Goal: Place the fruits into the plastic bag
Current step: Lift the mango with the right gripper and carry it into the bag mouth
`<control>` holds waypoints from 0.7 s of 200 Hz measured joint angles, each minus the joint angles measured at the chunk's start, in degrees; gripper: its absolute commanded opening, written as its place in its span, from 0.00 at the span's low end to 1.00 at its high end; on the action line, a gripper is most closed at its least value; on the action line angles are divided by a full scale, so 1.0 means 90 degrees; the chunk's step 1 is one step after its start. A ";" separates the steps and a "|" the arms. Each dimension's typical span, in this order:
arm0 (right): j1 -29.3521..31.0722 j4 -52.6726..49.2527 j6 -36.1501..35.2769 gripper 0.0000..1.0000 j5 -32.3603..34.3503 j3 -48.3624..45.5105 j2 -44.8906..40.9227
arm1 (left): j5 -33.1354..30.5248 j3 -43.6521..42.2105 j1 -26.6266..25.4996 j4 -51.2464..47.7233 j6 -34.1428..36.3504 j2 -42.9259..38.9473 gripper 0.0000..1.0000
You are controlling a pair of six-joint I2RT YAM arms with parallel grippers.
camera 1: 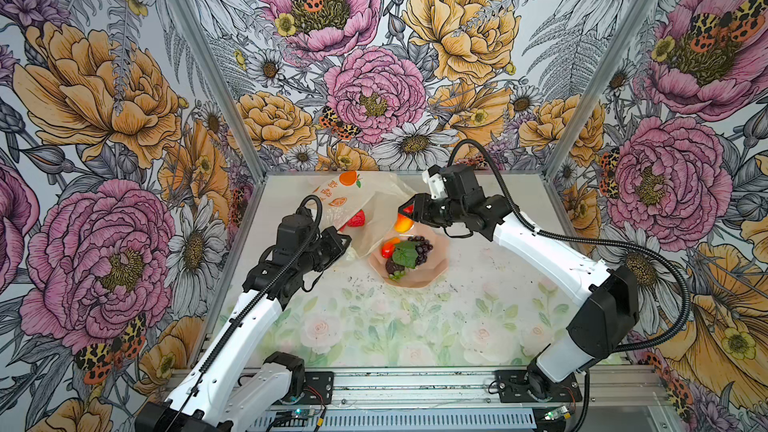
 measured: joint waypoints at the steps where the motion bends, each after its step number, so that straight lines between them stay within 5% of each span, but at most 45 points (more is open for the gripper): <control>1: 0.0012 0.0007 0.0017 0.42 -0.0005 0.0039 0.0015 | 0.0000 0.0000 0.0000 0.0002 0.0002 0.0005 0.00; 81: 0.0330 0.0243 0.0216 0.42 -0.0352 0.1921 0.2572 | 0.0053 0.0002 -0.0034 0.0087 0.0070 0.0078 0.00; 140: 0.0342 0.0204 0.0379 0.42 -0.0794 0.2378 0.3101 | 0.0053 0.0015 -0.0027 0.0090 0.0068 0.0005 0.00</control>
